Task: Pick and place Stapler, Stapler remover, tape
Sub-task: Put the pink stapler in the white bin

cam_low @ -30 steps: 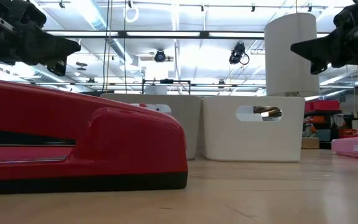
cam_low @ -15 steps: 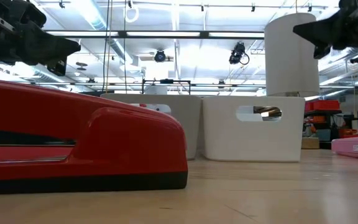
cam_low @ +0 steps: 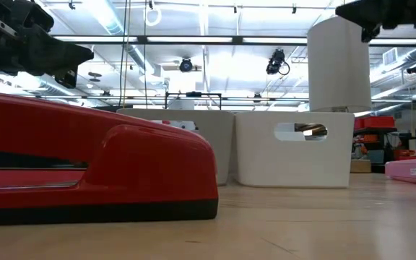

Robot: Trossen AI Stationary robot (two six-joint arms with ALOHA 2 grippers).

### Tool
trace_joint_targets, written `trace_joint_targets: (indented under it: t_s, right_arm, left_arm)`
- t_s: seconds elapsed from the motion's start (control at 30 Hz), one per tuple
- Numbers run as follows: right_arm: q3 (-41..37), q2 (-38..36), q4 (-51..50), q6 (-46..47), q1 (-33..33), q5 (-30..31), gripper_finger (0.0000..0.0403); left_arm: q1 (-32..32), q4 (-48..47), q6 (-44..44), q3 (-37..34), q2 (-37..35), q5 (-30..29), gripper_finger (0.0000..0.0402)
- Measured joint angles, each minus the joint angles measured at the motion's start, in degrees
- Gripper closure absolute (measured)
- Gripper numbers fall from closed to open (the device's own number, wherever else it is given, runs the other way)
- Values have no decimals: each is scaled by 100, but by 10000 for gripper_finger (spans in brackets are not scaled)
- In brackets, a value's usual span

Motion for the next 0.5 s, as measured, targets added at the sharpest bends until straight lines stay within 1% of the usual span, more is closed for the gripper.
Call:
trace_joint_targets:
  t_s: [0.23,0.5]
  right_arm:
    - [930,667,-332,-47,0,-2,403]
    - [1852,1221,-586,-49,0,2,403]
  left_arm:
    - [0,2,-4,0,-2,2,374]
    - [-2,2,-4,0,0,2,374]
